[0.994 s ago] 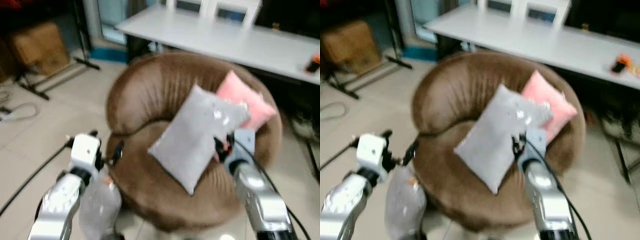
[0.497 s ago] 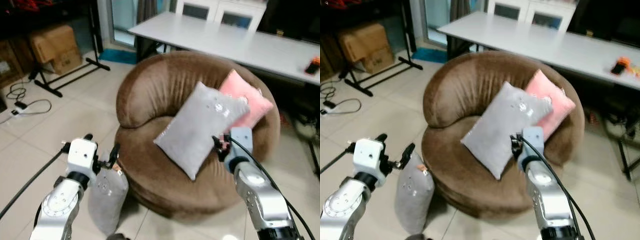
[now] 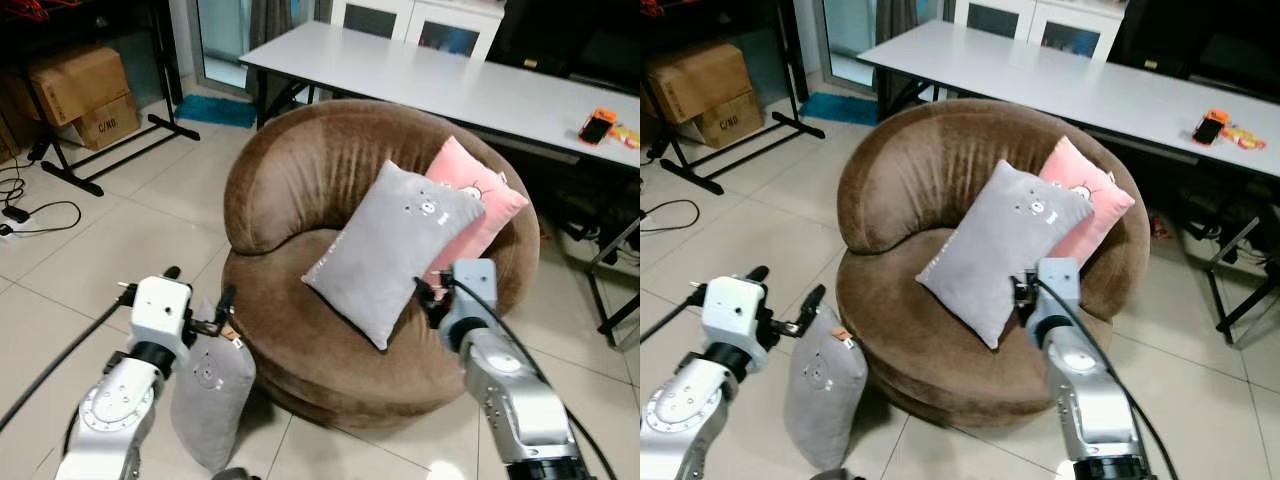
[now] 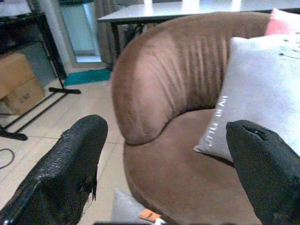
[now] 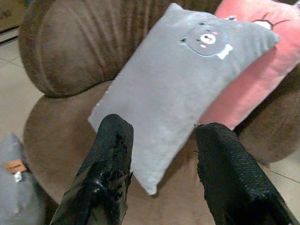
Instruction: Move the pillow to the sofa from floor
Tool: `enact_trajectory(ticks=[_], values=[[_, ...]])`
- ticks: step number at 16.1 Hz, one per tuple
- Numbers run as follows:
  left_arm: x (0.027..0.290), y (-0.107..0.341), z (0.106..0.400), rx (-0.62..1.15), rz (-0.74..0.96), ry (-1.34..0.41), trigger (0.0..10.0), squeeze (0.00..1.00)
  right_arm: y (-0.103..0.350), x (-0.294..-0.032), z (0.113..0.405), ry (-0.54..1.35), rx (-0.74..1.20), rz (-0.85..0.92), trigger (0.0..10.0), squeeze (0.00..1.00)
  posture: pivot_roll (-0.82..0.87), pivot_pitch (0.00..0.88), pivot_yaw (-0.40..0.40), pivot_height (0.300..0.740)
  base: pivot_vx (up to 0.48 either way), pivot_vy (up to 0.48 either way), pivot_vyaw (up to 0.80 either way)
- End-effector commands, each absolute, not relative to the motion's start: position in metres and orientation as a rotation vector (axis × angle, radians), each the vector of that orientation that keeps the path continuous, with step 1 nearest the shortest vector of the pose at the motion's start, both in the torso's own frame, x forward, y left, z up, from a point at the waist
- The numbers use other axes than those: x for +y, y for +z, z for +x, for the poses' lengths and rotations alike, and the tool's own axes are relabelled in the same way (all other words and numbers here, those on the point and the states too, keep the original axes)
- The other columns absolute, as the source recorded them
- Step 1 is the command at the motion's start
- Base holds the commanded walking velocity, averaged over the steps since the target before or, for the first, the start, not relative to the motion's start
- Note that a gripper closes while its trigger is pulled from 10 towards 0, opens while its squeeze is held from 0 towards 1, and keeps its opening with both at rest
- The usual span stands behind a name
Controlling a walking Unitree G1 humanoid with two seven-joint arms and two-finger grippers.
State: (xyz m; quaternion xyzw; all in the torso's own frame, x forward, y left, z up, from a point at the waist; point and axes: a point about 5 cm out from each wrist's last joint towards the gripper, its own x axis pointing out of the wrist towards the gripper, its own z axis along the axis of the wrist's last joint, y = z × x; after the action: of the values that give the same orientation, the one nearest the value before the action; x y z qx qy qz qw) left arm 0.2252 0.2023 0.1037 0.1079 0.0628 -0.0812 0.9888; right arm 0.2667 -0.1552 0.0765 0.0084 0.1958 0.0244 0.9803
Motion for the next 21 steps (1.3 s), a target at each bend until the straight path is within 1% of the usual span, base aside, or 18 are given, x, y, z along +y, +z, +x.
enact_trajectory(ticks=[1,11,14,18,19,21], values=[[0.200,0.107,0.227,0.104,0.225,-0.162,10.0,0.00,0.077,-0.162,0.268,0.029,0.392,0.017,10.0,0.00,0.01,0.000,-0.074,0.740,0.000,0.304,0.00],[0.203,0.109,0.228,0.092,0.225,-0.140,10.0,0.00,0.080,-0.159,0.271,0.039,0.375,0.050,10.0,0.00,0.02,0.000,-0.074,0.740,0.000,0.334,0.00],[0.204,0.109,0.228,0.089,0.222,-0.132,10.0,0.00,0.079,-0.158,0.271,0.039,0.375,0.060,10.0,0.00,0.02,0.000,-0.070,0.740,0.000,0.000,0.00],[0.201,0.111,0.229,0.072,0.203,-0.146,10.0,0.00,0.080,-0.154,0.270,0.088,0.373,0.063,10.0,0.00,0.01,0.000,-0.066,0.740,0.000,0.000,0.00],[0.201,0.112,0.229,0.065,0.195,-0.150,10.0,0.00,0.082,-0.150,0.269,0.130,0.368,0.061,10.0,0.00,0.02,0.000,-0.067,0.740,0.251,0.000,0.80],[0.203,0.112,0.229,0.067,0.194,-0.141,10.0,0.00,0.083,-0.148,0.270,0.146,0.367,0.058,10.0,0.00,0.02,0.000,-0.069,0.740,0.268,0.000,0.80]])
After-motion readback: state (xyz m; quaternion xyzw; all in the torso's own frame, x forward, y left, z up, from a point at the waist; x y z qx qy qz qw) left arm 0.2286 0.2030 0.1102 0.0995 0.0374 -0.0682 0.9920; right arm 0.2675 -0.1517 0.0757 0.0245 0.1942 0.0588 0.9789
